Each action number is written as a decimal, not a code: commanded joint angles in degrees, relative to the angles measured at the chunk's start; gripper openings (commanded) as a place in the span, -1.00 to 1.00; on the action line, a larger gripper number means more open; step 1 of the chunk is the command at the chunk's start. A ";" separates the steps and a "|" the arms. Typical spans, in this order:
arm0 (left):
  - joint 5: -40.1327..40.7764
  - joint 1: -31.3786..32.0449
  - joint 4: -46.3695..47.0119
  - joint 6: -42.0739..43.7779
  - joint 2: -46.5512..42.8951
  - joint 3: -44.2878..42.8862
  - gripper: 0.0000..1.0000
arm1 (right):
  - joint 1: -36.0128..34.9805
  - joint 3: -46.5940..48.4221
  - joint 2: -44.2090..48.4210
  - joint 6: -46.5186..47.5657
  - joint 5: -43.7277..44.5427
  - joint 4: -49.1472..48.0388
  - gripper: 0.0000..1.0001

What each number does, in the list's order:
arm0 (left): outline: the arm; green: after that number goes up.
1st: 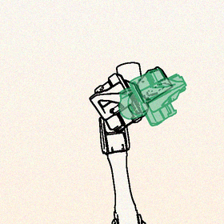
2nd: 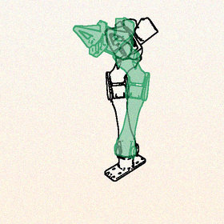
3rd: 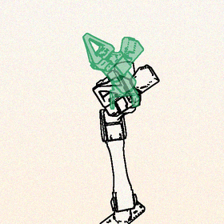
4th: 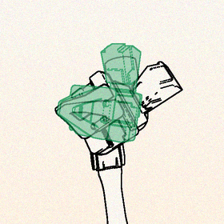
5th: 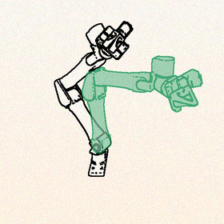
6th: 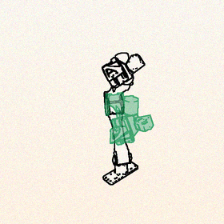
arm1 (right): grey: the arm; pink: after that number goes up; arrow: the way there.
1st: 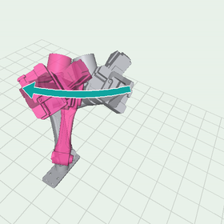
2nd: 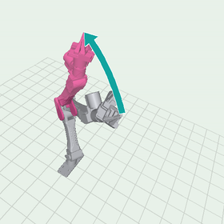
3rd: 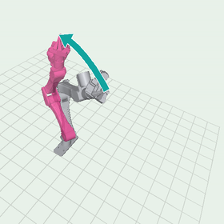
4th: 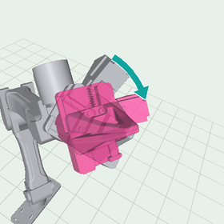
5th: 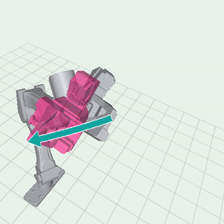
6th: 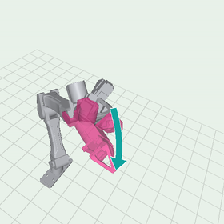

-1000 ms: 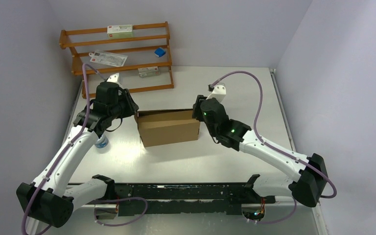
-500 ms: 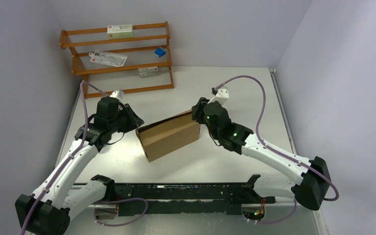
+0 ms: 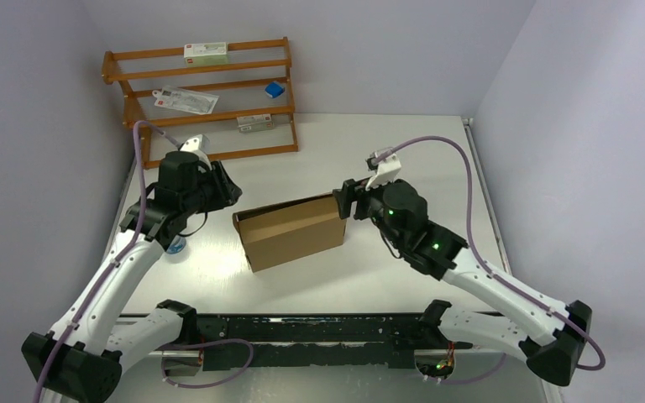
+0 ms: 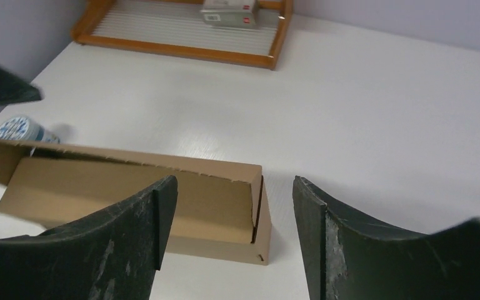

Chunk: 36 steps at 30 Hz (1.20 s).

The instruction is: Fold the paper box

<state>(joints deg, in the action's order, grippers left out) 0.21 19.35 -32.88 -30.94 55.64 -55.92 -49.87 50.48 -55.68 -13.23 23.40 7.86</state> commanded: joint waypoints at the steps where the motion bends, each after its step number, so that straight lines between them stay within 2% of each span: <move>1: -2.15 0.25 -0.36 4.87 3.68 -3.32 -0.03 | -0.09 -2.13 4.16 12.19 -11.36 -1.76 0.48; 4: -3.22 0.25 -0.77 7.35 7.27 -6.85 -0.02 | -1.55 -2.43 4.49 18.99 -19.88 -0.91 0.54; 7: -4.68 0.25 -0.59 9.10 10.26 -10.27 -0.01 | -6.08 -3.87 3.67 23.98 -23.00 -1.67 0.56; 12: -10.58 0.31 0.43 9.94 14.47 -11.86 -0.01 | -17.23 -6.44 0.81 32.41 -14.30 -4.73 0.57; 18: -14.49 2.24 2.19 10.52 18.05 -11.15 0.00 | -22.09 -6.69 -5.05 37.67 -3.78 -7.46 0.49; 24: -11.96 5.56 5.21 10.14 17.84 -7.85 -0.01 | -23.35 -10.75 -6.40 41.21 2.74 -18.54 0.26; 36: -1.83 12.58 11.82 8.17 12.11 1.88 -0.11 | -23.25 -10.68 -14.80 42.54 7.78 -26.60 0.23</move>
<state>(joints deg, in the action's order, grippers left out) -6.55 29.56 -25.74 -22.13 71.11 -55.96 -72.99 39.72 -69.30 28.56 27.33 -13.08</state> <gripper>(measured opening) 0.452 0.620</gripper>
